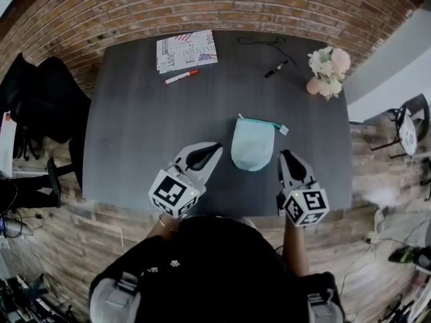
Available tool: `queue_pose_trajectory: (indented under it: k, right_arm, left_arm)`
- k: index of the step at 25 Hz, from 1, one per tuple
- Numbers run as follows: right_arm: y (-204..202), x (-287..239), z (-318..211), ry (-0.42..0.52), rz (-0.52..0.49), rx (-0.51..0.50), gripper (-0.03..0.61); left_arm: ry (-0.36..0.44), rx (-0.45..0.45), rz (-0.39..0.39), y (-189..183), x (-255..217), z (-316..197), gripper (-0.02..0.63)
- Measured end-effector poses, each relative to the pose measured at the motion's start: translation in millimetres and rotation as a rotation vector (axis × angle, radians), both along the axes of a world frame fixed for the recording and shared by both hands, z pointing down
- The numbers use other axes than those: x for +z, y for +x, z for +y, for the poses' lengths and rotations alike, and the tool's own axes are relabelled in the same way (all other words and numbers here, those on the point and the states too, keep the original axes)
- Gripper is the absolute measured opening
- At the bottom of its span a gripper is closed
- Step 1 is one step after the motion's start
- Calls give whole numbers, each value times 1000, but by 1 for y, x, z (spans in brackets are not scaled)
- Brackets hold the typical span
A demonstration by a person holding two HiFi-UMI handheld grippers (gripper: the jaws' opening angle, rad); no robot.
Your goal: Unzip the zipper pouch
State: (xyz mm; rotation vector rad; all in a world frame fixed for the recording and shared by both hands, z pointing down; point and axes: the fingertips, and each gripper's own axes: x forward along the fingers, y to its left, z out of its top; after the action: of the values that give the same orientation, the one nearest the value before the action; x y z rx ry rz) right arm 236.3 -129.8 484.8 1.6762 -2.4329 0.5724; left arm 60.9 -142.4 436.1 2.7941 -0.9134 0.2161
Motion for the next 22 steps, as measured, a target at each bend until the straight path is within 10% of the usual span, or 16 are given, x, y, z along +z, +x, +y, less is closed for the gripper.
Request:
queue_pose_trajectory:
  k: [22]
  right_arm:
    - [2,122,-92,-266,153,-97,166]
  left_arm:
    - [-61,-208,-73,-43,21,-19,5]
